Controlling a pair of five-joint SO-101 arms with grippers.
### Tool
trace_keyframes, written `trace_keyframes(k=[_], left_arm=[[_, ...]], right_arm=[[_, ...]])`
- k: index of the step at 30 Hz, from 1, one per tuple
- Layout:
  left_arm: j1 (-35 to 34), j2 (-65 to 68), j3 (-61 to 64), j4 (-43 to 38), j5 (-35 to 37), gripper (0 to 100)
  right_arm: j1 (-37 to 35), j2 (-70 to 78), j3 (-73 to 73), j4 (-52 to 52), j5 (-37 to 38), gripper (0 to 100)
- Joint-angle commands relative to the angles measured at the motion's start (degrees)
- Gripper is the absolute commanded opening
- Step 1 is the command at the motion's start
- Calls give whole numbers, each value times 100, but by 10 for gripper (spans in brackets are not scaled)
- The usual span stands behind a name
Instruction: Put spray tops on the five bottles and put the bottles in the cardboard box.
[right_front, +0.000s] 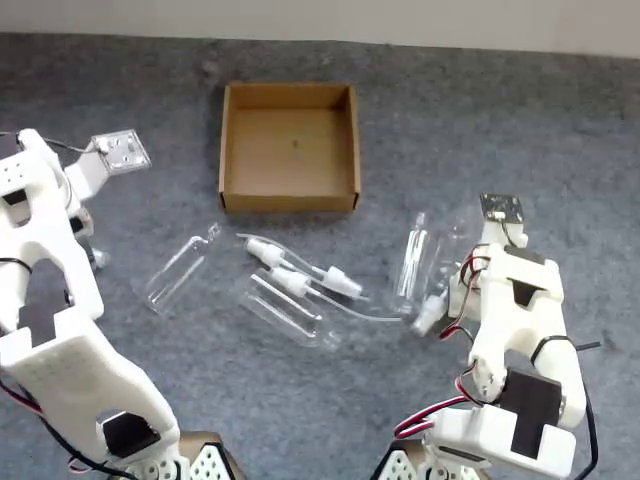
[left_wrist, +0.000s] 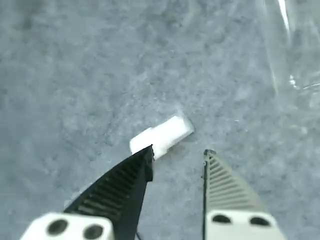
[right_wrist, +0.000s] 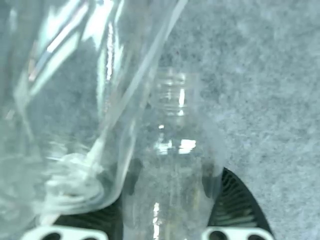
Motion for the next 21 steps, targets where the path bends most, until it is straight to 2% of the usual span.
trace_keyframes(k=[1, 5, 9, 17, 21], left_arm=[[-92, -57, 374, -264, -3007, 32], [-127, -57, 901, -1398, -3051, 46], [-233, -57, 1209, -2163, -3077, 132], [-295, -57, 1455, -2514, -3086, 149], [-251, -57, 1938, -2804, -3086, 79]], right_arm=[[-242, 119, 31, -259, -35, 103], [-242, 119, 31, -259, -35, 103], [-242, 119, 31, -259, -35, 103], [-242, 119, 31, -251, -35, 103], [-251, 119, 31, -242, -35, 103]])
